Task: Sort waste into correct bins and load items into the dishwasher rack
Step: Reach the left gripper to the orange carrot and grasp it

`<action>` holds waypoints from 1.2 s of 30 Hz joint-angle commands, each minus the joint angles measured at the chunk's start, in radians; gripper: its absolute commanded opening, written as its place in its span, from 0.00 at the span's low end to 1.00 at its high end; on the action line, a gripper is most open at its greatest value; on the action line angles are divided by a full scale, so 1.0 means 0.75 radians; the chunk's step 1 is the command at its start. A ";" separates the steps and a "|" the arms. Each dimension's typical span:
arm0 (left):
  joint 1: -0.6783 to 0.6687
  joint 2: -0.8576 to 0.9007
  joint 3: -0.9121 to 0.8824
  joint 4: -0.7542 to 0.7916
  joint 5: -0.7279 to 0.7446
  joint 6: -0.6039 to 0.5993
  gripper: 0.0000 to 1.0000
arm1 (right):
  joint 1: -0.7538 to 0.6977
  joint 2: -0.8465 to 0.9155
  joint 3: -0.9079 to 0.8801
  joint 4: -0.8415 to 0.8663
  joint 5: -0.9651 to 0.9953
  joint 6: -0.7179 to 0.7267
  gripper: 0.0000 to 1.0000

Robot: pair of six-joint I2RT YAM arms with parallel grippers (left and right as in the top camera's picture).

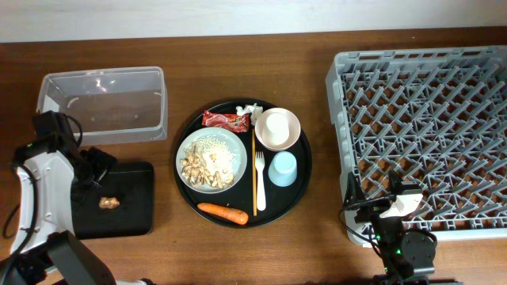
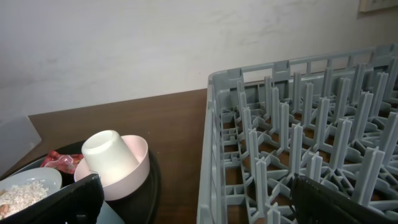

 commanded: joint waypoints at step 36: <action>-1.310 0.092 -0.455 0.500 0.262 -1.055 0.50 | -0.009 -0.009 -0.007 -0.007 0.007 -0.009 0.99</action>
